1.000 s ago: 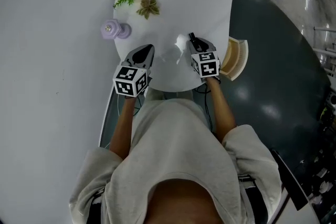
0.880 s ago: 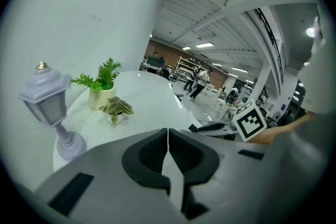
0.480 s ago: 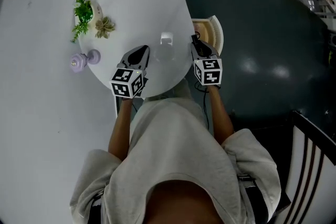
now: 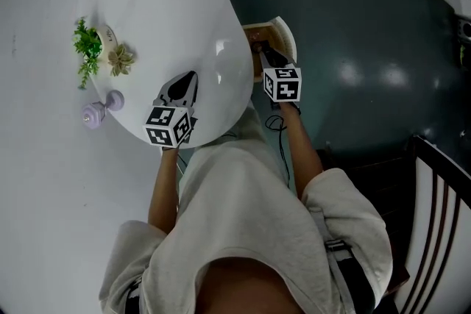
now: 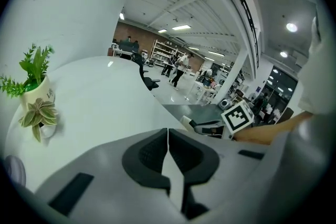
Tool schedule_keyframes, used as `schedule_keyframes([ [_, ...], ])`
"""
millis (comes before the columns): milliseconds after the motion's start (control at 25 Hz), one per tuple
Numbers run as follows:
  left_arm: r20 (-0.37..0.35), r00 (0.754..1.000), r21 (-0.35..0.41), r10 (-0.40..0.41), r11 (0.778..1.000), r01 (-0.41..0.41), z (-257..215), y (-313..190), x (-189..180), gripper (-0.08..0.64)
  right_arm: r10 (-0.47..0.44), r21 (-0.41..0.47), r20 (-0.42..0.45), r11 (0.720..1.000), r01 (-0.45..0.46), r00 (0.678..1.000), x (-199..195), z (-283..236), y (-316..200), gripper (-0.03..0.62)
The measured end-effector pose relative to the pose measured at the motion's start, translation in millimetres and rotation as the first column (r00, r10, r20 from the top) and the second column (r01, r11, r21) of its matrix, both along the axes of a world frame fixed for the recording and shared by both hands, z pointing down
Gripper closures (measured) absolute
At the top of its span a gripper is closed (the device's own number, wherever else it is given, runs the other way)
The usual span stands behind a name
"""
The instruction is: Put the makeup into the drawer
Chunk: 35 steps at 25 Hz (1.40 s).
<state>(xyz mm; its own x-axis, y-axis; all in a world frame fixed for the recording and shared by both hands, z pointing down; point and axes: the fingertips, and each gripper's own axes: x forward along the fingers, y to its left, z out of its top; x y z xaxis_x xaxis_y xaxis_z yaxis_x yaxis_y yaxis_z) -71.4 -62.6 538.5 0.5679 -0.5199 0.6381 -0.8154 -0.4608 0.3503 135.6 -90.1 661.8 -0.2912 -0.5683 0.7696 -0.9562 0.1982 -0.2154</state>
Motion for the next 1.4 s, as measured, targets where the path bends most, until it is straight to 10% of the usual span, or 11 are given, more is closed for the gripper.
schedule_keyframes([
  [720, 0.051, 0.995, -0.1, -0.085, 0.991, 0.09, 31, -19, -27, 0.546, 0.087, -0.3, -0.012, 0.95, -0.086, 0.996, 6, 181, -56, 0.496],
  [1400, 0.079, 0.991, -0.12, -0.109, 0.986, 0.118, 37, -12, -42, 0.546, 0.109, -0.343, 0.029, 0.935, -0.093, 0.994, -4, 201, -54, 0.407],
])
